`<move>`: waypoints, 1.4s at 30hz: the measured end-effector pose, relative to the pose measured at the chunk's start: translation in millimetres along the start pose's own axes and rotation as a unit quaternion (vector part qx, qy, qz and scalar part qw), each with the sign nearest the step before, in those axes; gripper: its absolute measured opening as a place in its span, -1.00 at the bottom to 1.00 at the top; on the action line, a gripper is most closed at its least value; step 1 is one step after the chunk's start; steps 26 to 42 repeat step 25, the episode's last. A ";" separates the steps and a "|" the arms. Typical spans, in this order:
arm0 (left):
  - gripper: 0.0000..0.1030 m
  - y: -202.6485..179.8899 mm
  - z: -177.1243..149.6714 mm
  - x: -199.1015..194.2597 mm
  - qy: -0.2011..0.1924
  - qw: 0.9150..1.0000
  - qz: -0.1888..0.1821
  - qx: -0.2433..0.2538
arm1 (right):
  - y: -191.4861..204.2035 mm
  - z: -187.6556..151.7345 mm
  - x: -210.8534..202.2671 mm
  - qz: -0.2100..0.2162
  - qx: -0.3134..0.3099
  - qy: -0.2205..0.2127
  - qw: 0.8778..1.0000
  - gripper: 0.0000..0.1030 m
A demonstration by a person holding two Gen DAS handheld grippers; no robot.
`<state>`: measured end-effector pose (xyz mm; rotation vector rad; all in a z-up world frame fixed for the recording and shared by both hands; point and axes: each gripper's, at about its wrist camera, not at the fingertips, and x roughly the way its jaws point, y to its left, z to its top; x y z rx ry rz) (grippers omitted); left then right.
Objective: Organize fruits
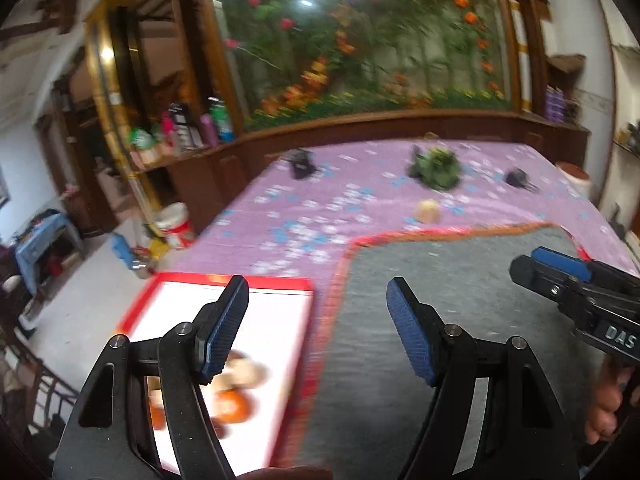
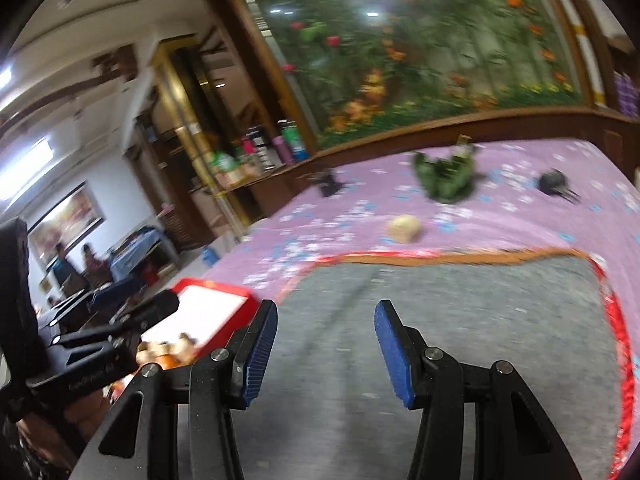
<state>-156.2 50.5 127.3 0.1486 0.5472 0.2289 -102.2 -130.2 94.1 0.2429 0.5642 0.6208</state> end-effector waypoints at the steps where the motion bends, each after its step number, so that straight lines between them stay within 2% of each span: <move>1: 0.40 10.5 -1.7 -4.5 -0.003 1.000 0.014 -0.006 | 16.9 2.6 3.5 0.012 -0.015 0.002 1.000 -0.04; 5: 0.40 62.5 -15.6 -18.2 0.012 0.997 0.055 -0.049 | 72.4 6.7 19.1 0.053 -0.051 0.017 0.997 -0.04; 8: 0.40 98.1 -28.8 -26.4 0.023 0.993 0.080 -0.085 | 115.4 3.2 37.1 0.064 -0.064 0.037 0.995 -0.04; 12: 0.40 140.3 -48.2 -39.1 0.028 0.985 0.114 -0.125 | 161.8 -6.7 56.5 0.099 -0.079 0.064 0.990 -0.04; 18: 0.40 186.8 -71.6 -51.6 0.034 0.975 0.142 -0.170 | 219.2 -21.9 72.5 0.121 -0.132 0.083 0.980 -0.04; 24: 0.40 200.8 -80.4 -59.8 0.019 0.974 0.144 -0.177 | 240.1 -30.6 84.1 0.125 -0.145 0.097 0.977 -0.04; 42: 0.40 202.5 -81.0 -60.1 0.018 0.973 0.144 -0.177 | 240.6 -31.9 86.2 0.123 -0.142 0.100 0.977 -0.04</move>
